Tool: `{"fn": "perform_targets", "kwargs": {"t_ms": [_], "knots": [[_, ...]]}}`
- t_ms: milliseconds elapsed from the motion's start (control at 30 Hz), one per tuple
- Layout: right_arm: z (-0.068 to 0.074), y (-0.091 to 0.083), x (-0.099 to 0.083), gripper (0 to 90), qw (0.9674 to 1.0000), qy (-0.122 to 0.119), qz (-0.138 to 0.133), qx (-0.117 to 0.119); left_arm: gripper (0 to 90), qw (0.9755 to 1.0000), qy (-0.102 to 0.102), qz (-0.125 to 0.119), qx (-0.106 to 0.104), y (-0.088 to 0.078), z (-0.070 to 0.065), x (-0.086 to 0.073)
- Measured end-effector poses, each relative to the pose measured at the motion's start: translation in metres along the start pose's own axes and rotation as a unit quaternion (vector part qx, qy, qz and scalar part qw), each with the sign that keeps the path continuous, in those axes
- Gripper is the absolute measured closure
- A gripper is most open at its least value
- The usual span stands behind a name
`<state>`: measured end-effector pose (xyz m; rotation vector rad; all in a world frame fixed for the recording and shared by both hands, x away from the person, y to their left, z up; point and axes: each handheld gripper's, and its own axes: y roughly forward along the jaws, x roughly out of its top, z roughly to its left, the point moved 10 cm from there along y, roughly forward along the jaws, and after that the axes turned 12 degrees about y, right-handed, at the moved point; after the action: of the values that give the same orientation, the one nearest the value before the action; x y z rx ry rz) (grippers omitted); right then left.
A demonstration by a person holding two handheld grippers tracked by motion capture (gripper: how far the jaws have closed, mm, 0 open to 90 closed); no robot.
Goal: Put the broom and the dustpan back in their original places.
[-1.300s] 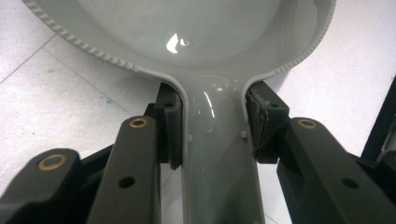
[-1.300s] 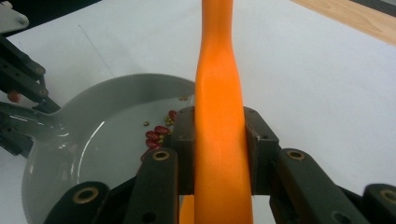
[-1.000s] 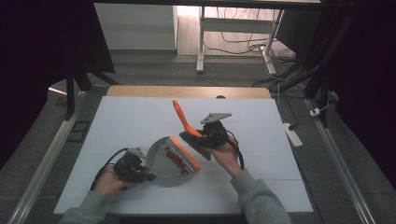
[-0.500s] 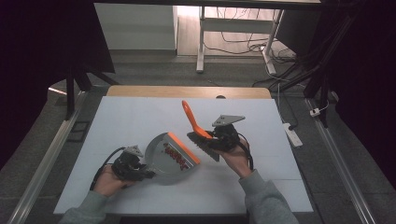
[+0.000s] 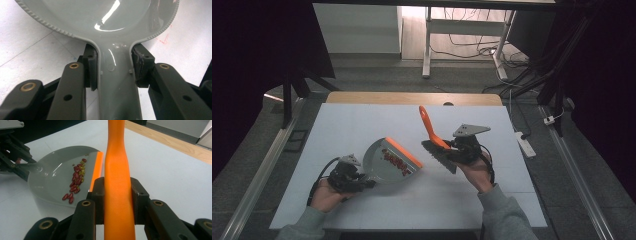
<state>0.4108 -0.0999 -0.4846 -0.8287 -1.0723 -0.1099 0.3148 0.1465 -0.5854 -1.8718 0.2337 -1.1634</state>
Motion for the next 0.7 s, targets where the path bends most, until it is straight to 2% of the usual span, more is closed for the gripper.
{"fn": "perform_targets", "kwargs": {"t_ms": [200, 400, 533, 700], "knots": [[-0.006, -0.009, -0.004, 70.5, 1.0, 0.005, -0.002, -0.004, 61.8, 0.9998, -0.015, -0.01, 0.011, -0.003, 0.003, 0.001], [-0.011, -0.015, -0.008, 70.4, 0.9999, 0.012, -0.002, -0.007, 61.8, 0.9995, -0.019, -0.016, 0.017, -0.006, 0.004, 0.001], [-0.014, -0.018, -0.009, 70.5, 0.9999, 0.01, -0.003, -0.001, 61.8, 0.9992, -0.025, -0.023, 0.02, -0.008, 0.004, 0.002], [-0.025, -0.02, -0.011, 70.5, 0.9998, 0.02, -0.002, 0.001, 61.8, 0.9986, -0.035, -0.029, 0.026, -0.009, 0.005, 0.002]]}}
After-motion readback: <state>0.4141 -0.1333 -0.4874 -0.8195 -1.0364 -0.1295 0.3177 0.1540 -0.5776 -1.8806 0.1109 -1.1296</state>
